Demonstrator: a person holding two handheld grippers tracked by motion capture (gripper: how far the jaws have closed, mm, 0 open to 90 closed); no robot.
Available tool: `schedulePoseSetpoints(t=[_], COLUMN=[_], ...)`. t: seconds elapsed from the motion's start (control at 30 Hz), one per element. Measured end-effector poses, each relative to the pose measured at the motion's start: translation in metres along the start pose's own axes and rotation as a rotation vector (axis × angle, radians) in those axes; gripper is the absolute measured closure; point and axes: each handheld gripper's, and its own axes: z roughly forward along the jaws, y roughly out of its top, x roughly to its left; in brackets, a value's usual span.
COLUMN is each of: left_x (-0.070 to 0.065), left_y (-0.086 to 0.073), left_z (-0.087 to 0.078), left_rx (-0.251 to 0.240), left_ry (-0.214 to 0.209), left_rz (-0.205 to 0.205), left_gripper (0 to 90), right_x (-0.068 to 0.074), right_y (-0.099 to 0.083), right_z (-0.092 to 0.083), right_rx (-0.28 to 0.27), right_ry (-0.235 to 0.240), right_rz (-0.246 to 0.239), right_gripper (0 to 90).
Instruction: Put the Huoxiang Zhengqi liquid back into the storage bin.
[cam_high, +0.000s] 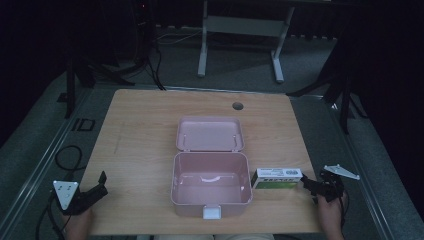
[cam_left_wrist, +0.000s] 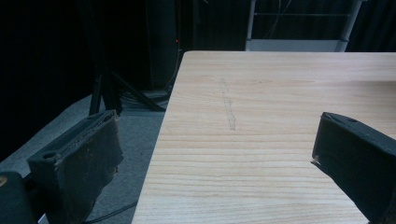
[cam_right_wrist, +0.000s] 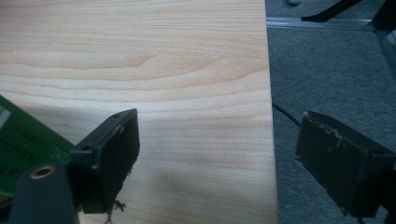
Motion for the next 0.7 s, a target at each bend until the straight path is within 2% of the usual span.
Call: schedulePoseSetpoints(t=[0.1, 0.17, 0.2, 0.3, 0.33, 0.4, 0.43, 0.5, 0.53, 0.57, 0.6, 0.63, 0.67, 0.7], left_x=[0.000, -0.001, -0.001, -0.001, -0.001, -0.001, -0.001, -0.001, -0.001, -0.001, -0.001, -0.001, -0.001, 0.000], left_y=[0.000, 0.000, 0.000, 0.000, 0.000, 0.000, 0.000, 0.000, 0.000, 0.000, 0.000, 0.000, 0.000, 0.000], left_z=[0.000, 0.001, 0.001, 0.001, 0.001, 0.001, 0.001, 0.001, 0.001, 0.001, 0.001, 0.001, 0.001, 0.001], left_rx=[0.002, 0.010, 0.010, 0.011, 0.010, 0.010, 0.010, 0.011, 0.011, 0.011, 0.011, 0.010, 0.009, 0.008], left_ry=[-0.001, 0.000, 0.000, 0.000, 0.000, 0.001, 0.001, 0.002, 0.001, 0.001, 0.000, -0.001, -0.001, -0.001], left_rz=[0.001, 0.008, 0.008, 0.014, 0.014, 0.011, 0.011, 0.010, 0.009, 0.009, 0.008, 0.007, 0.006, 0.004], left_gripper=[1.6, 1.6, 1.6, 1.6, 1.6, 1.6, 1.7, 1.6, 1.6, 1.6, 1.6, 1.6, 1.6, 1.6], right_x=[0.000, 0.003, 0.003, 0.001, 0.002, 0.002, 0.002, 0.003, 0.003, 0.003, 0.002, 0.002, 0.003, 0.003], right_y=[0.000, -0.001, -0.001, 0.001, 0.001, 0.004, 0.004, 0.008, 0.012, 0.012, 0.014, 0.017, 0.019, 0.019], right_z=[-0.001, 0.001, 0.001, 0.001, 0.000, -0.002, -0.002, -0.004, -0.008, -0.008, -0.011, -0.013, -0.016, -0.016], right_rx=[0.000, 0.047, 0.047, 0.077, 0.085, 0.118, 0.118, 0.168, 0.215, 0.215, 0.241, 0.274, 0.320, 0.320], right_ry=[0.006, 0.006, 0.006, 0.061, 0.058, 0.093, 0.093, 0.094, 0.110, 0.110, 0.125, 0.144, 0.136, 0.136], right_rz=[-0.006, -0.045, -0.045, -0.035, -0.037, -0.053, -0.053, -0.085, -0.102, -0.102, -0.107, -0.122, -0.146, -0.146], right_gripper=[12.5, 10.8, 10.8, 10.8, 10.8, 10.8, 10.8, 10.8, 10.8, 10.8, 10.8, 10.8, 10.8, 10.8])
